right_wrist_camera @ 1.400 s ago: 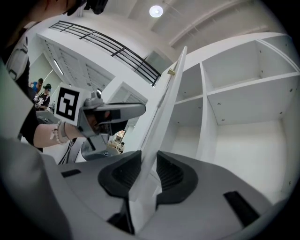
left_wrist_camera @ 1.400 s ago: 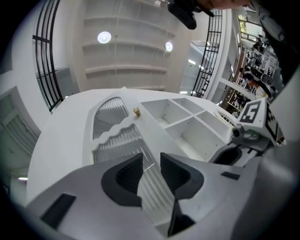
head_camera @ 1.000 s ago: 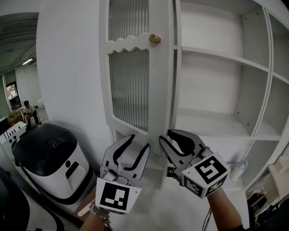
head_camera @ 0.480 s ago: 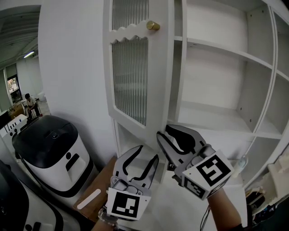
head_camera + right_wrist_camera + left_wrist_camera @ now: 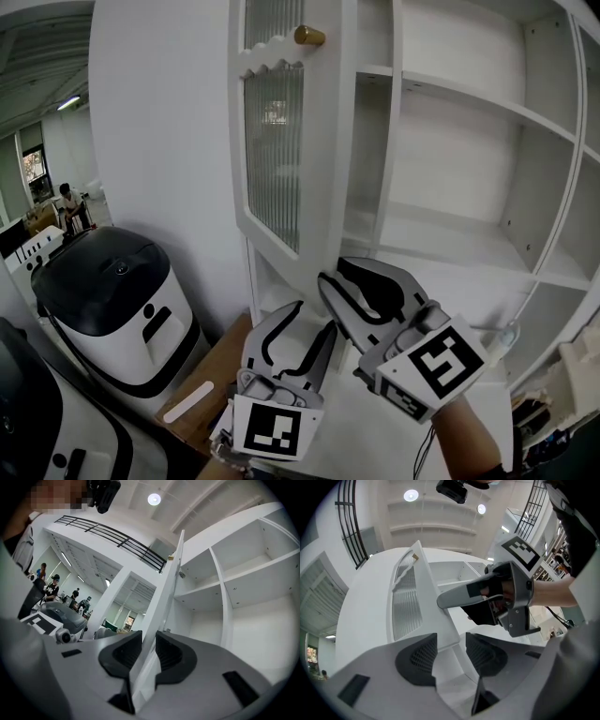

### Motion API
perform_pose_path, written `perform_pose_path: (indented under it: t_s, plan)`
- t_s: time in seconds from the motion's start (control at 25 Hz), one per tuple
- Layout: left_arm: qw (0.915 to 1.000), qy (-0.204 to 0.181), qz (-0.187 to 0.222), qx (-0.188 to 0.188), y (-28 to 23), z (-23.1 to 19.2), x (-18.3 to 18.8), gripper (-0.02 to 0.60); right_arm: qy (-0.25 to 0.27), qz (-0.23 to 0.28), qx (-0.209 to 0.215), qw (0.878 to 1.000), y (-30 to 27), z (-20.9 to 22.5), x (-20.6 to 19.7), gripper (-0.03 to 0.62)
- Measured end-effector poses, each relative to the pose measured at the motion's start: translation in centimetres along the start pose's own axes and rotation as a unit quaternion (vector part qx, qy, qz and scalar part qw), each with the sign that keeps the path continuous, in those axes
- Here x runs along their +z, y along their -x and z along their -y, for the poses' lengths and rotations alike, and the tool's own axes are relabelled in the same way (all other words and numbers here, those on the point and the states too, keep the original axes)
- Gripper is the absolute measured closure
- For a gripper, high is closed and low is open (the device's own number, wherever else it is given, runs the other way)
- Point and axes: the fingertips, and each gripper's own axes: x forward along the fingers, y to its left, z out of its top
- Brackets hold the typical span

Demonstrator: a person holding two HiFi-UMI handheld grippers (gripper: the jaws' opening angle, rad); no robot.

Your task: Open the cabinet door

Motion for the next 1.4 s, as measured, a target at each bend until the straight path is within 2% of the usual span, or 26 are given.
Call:
perform_pose_path:
  t_s: [0.28, 0.44, 0.84, 1.12, 1.4]
  plan:
    - [0.9998, -0.004, 0.000, 0.018, 1.1, -1.0, 0.0, 0.408, 0.009, 0.022, 0.016, 1.000, -0.7, -2.2, 1.0, 0.499]
    - [0.9995, -0.015, -0.007, 0.027, 1.5, -1.3, -0.3, 0.408, 0.003, 0.011, 0.027, 1.000, -0.8, -3.1, 0.8, 0.502]
    - [0.9968, -0.028, -0.008, 0.074, 3.2, -3.4, -0.4, 0.411, 0.010, 0.046, 0.056, 0.997, -1.7, -5.5, 2.1, 0.505]
    - [0.9943, -0.044, -0.013, 0.096, 5.0, -4.6, -0.5, 0.442, 0.010, 0.058, 0.082, 0.995, -2.5, -7.3, 2.5, 0.510]
    - [0.9925, -0.042, -0.026, 0.112, 7.2, -6.5, -0.8, 0.462, 0.009, 0.084, 0.116, 0.990, -3.8, -9.7, 3.4, 0.523]
